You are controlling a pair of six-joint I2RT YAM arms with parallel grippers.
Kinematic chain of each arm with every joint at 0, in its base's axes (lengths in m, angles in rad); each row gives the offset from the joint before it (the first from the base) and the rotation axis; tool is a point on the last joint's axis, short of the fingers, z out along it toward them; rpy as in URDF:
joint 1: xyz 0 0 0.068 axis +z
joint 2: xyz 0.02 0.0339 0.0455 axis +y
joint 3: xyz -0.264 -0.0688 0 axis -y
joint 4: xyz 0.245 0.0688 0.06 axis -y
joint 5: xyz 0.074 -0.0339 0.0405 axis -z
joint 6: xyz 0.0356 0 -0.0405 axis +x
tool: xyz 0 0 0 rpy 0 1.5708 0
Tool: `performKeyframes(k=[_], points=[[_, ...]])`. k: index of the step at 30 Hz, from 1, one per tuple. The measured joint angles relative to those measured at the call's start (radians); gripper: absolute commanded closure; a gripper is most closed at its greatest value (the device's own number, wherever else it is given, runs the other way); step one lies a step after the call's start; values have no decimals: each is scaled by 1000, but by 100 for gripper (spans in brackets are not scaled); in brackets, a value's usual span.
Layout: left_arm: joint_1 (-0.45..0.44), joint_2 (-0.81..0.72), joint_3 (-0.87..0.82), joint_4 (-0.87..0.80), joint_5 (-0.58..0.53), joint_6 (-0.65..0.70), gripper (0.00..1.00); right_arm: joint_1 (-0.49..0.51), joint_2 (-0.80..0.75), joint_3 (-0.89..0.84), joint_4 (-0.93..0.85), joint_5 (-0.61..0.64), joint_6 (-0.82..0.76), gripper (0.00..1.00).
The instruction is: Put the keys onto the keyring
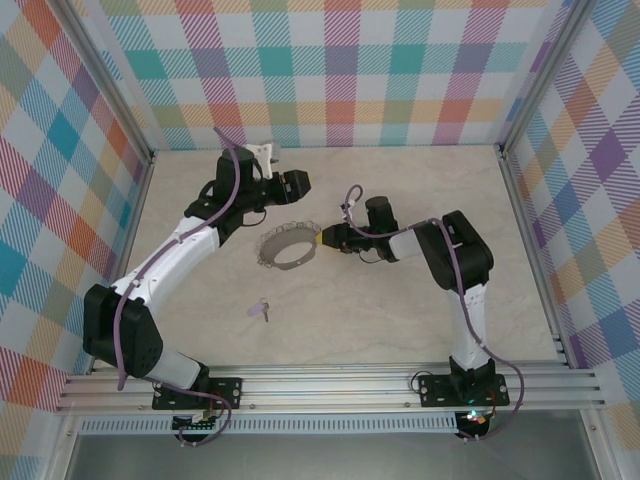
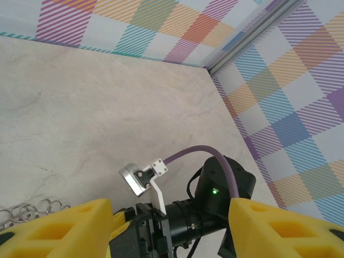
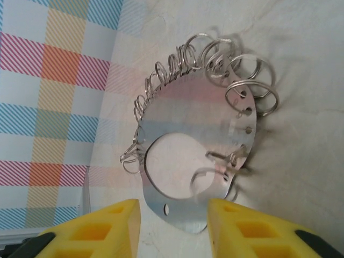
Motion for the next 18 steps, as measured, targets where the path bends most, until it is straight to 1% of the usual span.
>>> performKeyframes(k=[4,8,14,18], points=[[0,0,-8,6,1,0,41,2,-68,-16,-94,42,-51,60],[0,0,-17,10,0,0,41,10,-126,12,-254,99,-155,60],[0,0,-19,25,0,0,41,37,-135,86,-461,177,-320,61],[0,0,-19,25,0,0,41,46,-134,109,-549,204,-391,61]])
